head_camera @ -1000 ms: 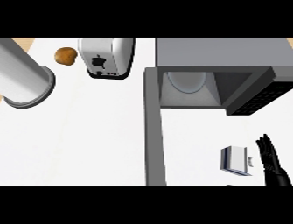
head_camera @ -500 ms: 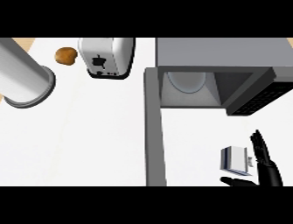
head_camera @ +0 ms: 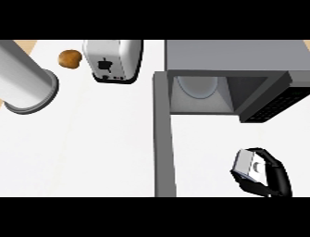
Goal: Pick up the milk, place it into the microwave and close the microwave
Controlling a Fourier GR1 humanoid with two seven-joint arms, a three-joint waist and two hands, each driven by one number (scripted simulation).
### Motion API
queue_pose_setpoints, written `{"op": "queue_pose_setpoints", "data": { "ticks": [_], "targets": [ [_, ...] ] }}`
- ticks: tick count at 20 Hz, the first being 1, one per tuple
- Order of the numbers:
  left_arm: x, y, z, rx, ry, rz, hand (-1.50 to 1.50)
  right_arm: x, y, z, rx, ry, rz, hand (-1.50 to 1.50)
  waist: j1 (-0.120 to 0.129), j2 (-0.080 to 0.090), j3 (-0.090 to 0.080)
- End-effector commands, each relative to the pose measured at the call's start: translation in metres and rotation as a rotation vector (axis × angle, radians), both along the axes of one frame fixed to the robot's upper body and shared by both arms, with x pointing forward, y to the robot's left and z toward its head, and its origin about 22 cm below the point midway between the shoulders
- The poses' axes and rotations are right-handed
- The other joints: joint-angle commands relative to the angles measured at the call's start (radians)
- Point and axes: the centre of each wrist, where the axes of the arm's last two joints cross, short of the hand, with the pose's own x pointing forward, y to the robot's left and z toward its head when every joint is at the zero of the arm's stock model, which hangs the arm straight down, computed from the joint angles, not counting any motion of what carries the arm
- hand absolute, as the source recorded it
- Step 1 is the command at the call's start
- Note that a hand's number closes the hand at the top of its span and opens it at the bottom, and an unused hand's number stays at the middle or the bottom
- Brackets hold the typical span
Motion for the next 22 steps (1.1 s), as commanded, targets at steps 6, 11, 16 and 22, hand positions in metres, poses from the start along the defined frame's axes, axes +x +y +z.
{"op": "queue_pose_setpoints", "data": {
  "ticks": [6,11,16,22],
  "targets": [
    [0.000,-0.005,0.009,0.000,0.004,-0.015,-1.50,0.031,0.017,0.009,0.034,-0.144,0.057,1.50,0.001,0.001,0.003],
    [-0.011,-0.006,-0.004,-0.015,0.006,-0.025,-1.50,0.071,0.025,0.025,0.024,-0.162,0.078,1.50,0.009,0.003,0.003],
    [-0.011,-0.006,0.002,-0.007,0.004,0.003,-1.50,0.081,0.049,0.045,0.150,-0.165,0.196,1.50,-0.009,-0.003,0.002],
    [-0.008,0.008,-0.007,-0.008,0.020,0.026,-1.50,0.095,0.084,0.091,0.097,-0.202,0.210,1.50,-0.013,-0.004,0.001]
  ]
}}
